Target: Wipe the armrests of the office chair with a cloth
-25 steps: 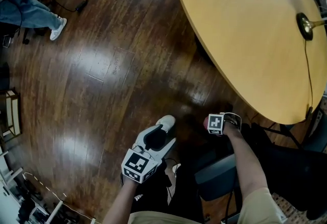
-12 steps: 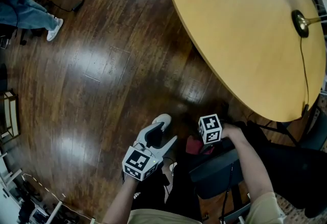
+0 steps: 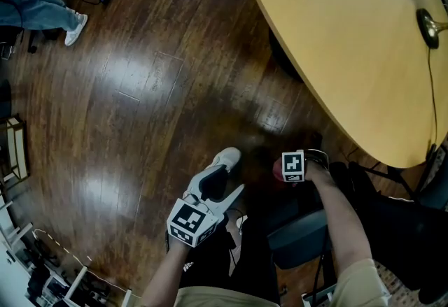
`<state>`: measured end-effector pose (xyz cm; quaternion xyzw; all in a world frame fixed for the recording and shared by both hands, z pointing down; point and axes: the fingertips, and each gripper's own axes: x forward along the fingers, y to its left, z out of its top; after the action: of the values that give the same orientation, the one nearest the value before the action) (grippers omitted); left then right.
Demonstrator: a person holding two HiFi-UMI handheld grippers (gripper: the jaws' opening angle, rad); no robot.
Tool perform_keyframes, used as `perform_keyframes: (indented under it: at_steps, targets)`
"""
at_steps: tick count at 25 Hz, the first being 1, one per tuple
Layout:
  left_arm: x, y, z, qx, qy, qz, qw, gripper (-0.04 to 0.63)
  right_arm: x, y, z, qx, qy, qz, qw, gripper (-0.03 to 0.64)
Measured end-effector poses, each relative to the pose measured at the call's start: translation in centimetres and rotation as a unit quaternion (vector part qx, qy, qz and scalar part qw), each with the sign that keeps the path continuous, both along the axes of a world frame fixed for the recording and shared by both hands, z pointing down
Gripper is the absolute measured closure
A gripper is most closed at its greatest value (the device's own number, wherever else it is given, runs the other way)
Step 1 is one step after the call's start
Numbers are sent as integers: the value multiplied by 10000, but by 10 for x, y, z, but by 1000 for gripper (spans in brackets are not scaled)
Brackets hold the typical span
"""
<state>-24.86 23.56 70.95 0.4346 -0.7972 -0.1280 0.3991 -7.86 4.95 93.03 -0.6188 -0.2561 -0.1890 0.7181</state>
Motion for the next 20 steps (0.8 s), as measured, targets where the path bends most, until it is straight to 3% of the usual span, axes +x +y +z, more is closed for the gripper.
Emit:
perform_keyframes:
  at_steps: [3,5,8,10,15,20]
  targets:
    - [2,9,8,-53,26,-18,10000,359,-14,-10,13,415,-299,241,9984,549]
    - [3,12,11,-86,46,-31,9999,359,-20,-6,12,546,-210,811,9950,549]
    - [2,9,9,-76,19,-11,10000,359,-29,16,-22,56,-31,1598,9871,549]
    - [1,7,6,-55,-11,15,10000,360,-36,34,-56,-464,-118,1843,9817,549]
    - [-2,-3,0,20,-69,51,10000,360,-46,40,-118,-1177,-724,1243,9826,549]
    - [9,-16,-11,55,-100,214,9997,360,-41,31,-154,-1594,-770,782,9811,549]
